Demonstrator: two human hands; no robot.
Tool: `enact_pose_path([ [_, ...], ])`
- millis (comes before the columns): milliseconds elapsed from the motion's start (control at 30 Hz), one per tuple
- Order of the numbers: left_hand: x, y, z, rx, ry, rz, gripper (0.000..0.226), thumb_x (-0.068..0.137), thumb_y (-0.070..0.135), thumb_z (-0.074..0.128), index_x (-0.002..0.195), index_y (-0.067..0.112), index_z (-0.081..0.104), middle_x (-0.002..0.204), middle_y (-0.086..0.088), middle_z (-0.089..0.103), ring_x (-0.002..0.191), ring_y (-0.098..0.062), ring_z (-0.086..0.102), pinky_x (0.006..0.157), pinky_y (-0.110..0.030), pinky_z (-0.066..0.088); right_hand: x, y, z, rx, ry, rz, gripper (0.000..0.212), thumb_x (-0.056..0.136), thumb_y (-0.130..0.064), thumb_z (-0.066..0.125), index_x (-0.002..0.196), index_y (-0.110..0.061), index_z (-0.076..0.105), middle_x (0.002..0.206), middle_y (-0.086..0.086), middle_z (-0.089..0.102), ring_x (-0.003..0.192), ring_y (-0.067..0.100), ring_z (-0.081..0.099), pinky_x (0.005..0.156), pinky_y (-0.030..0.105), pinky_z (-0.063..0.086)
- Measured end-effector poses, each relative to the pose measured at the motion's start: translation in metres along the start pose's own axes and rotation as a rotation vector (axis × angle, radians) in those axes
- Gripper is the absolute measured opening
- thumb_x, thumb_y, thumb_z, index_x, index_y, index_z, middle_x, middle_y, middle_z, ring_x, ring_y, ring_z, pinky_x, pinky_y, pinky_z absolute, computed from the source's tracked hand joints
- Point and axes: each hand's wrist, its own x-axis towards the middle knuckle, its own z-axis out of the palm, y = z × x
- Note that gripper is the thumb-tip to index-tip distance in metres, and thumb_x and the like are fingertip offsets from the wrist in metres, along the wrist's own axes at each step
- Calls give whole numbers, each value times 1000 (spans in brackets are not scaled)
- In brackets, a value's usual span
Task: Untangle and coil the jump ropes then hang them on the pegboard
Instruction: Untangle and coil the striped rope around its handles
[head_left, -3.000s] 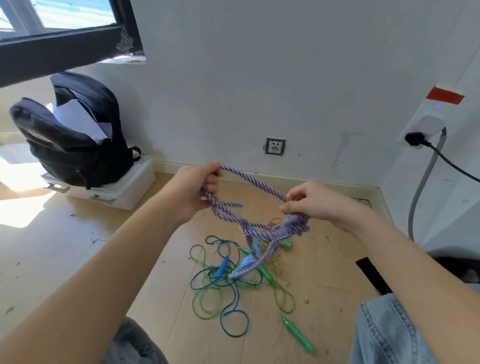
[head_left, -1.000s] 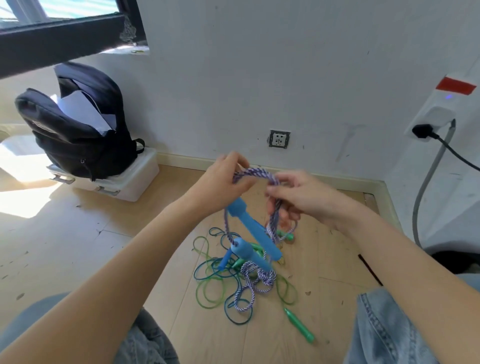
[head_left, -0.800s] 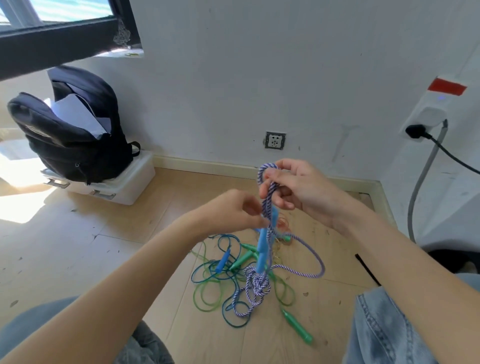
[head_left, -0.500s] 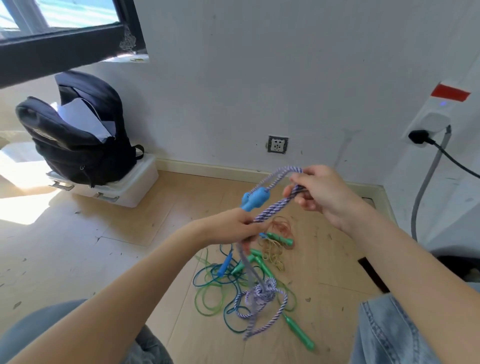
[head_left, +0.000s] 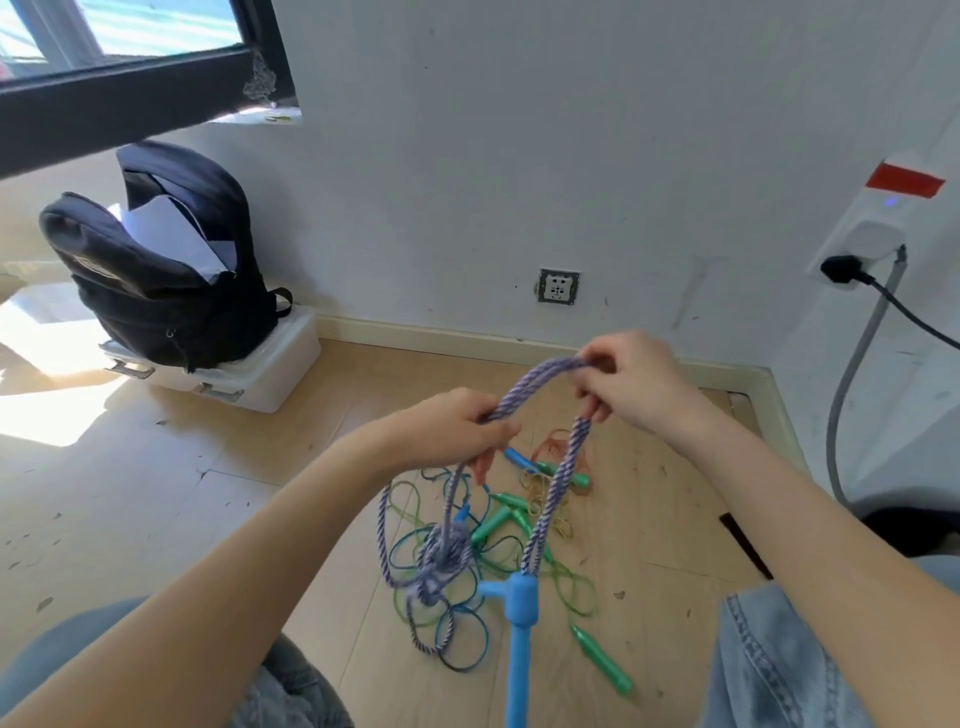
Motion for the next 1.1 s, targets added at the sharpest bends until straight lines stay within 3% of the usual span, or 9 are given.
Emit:
enact_pose_path([
  [67,-2,-4,5,184,-87,-67,36,99,30,36,68,17,50,59,5,56,59,-11,56,62,-23,42,4,8,-12,-191,59,23,9,91,-5,53,89,-9,60,82,8,66,52,10,63,47,20,50],
  [200,-3,1,7,146,-24,53,35,97,32,41,65,22,50,56,8,48,46,-1,46,49,-14,37,-8,7,-1,-214,-515,41,50,81,-7,68,125,-17,48,112,-10,53,60,10,66,44,18,47],
  [267,-2,5,6,54,-53,101,27,94,30,46,72,20,56,57,8,51,45,1,47,48,-12,39,-14,0,13,-85,-677,-16,30,82,-7,66,110,-13,56,100,-4,64,59,12,66,46,20,48],
  [333,-3,3,5,15,-72,87,23,93,28,50,75,17,58,62,6,58,48,0,50,53,-13,41,-13,-4,14,-16,-612,-50,4,87,-7,60,91,-7,61,75,3,68,51,10,62,45,22,47],
  [467,-5,-12,-1,-11,-168,9,22,94,27,50,82,16,65,90,-4,70,83,-16,61,87,-33,45,-1,0,-7,195,-86,2,18,91,-4,55,75,-10,59,61,3,61,38,1,51,37,16,40],
  [533,-7,-12,1,-95,-214,15,22,96,27,46,85,17,61,87,4,68,82,-4,62,85,-22,45,2,5,-16,115,104,40,15,91,-4,54,78,-10,60,64,2,61,40,4,53,35,15,39],
  [767,-12,2,-2,-338,-147,64,33,98,32,41,68,17,46,53,8,52,62,-15,62,70,-26,51,-16,-6,-3,36,-603,31,11,83,-7,63,93,-11,61,75,2,62,43,6,48,38,18,35],
  [967,-14,-6,-13,-384,-211,-90,62,77,68,36,90,13,62,83,4,64,77,-9,59,81,-25,43,-4,0,-13,362,-143,195,15,92,-7,54,78,-8,61,62,2,50,36,4,40,32,14,29],
  [1100,-17,-9,-15,-402,-261,-57,33,76,42,65,105,26,59,99,4,66,82,-4,62,71,-20,49,-1,4,-8,419,20,280,21,93,-2,49,75,-9,56,65,8,52,48,13,54,41,17,49],
])
